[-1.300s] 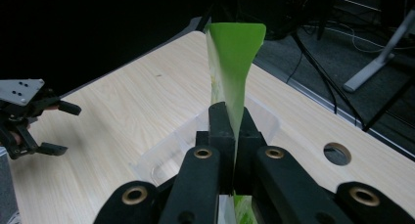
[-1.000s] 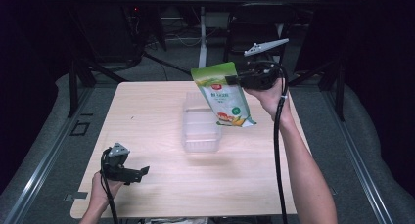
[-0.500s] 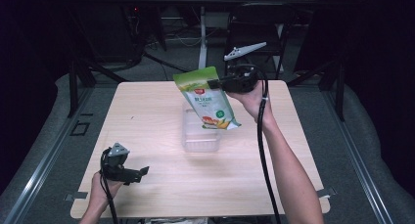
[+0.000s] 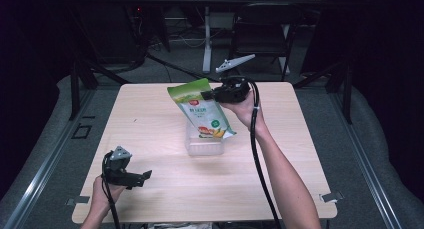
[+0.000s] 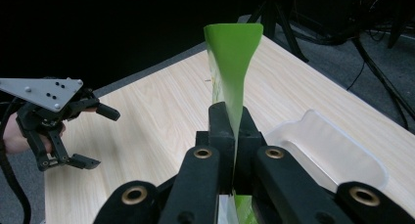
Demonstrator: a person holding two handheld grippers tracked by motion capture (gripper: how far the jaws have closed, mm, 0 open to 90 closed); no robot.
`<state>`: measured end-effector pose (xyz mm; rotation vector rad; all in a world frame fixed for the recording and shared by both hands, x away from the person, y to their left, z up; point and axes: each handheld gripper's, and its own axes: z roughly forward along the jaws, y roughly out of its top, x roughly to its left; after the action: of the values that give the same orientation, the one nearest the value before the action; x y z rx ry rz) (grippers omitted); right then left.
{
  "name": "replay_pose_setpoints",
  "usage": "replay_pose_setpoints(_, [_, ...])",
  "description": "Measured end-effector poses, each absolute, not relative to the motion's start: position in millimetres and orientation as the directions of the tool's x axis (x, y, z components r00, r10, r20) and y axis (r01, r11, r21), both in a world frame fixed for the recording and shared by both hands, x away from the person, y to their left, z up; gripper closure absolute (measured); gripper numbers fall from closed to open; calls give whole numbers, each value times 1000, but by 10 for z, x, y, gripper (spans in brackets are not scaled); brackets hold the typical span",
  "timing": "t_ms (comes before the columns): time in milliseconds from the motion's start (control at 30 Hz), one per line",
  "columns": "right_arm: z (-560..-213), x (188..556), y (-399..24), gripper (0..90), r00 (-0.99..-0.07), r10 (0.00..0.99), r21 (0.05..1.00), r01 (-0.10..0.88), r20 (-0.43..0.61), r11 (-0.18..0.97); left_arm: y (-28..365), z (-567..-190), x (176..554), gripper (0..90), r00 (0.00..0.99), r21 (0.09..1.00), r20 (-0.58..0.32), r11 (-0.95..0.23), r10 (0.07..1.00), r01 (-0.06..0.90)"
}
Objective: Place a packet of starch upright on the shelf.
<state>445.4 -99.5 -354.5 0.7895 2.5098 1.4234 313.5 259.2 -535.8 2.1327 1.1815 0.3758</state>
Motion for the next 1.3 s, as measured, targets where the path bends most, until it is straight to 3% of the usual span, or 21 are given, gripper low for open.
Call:
replay_pose_setpoints(933, [-4093, 4701, -760, 895, -818, 554, 789, 442, 158, 426, 2593, -5369, 3136, 9, 549, 661, -63, -378, 833, 649])
replay_pose_setpoints(1300, [-4087, 4757, -686, 624, -809, 565, 764, 464, 160, 447, 2584, -5367, 3136, 10, 555, 658, -57, -387, 830, 646])
